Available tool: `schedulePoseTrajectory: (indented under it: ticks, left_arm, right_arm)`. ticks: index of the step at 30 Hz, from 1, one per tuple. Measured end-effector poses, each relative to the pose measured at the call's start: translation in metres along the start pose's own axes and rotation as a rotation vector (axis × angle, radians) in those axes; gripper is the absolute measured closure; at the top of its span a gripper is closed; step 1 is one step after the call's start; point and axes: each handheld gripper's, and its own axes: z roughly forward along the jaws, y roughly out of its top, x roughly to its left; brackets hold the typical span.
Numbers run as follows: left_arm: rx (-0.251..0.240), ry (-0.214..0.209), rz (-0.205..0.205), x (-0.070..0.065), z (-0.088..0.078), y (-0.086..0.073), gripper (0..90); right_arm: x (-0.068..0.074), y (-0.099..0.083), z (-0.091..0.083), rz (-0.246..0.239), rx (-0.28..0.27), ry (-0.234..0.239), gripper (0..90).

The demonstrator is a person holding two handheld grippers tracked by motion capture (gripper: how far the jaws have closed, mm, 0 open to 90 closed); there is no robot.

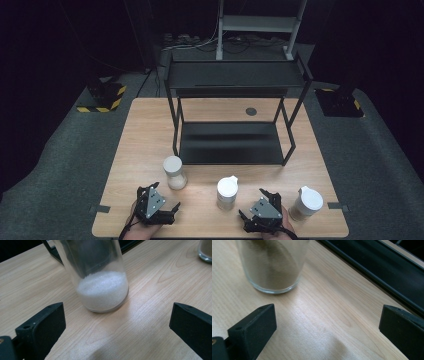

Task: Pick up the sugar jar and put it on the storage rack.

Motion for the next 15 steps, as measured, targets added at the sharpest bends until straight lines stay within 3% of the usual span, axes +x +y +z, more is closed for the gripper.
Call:
schedulePoseTrajectory:
  ticks: [8,15]
  left_arm:
    - [0.013,-0.004,0.02,-0.002,0.0013,0.0007,0.7]
    - [0.004,-0.005,0.004,-0.0004,0.0004,0.0003,0.7]
  right_arm:
    - [-0.0049,-0.0008,-0.0008,0.045,-0.013,0.003,0.5]
    - [-0.0071,-0.0014,-0.0018,0.072,-0.022,0.011,0.5]
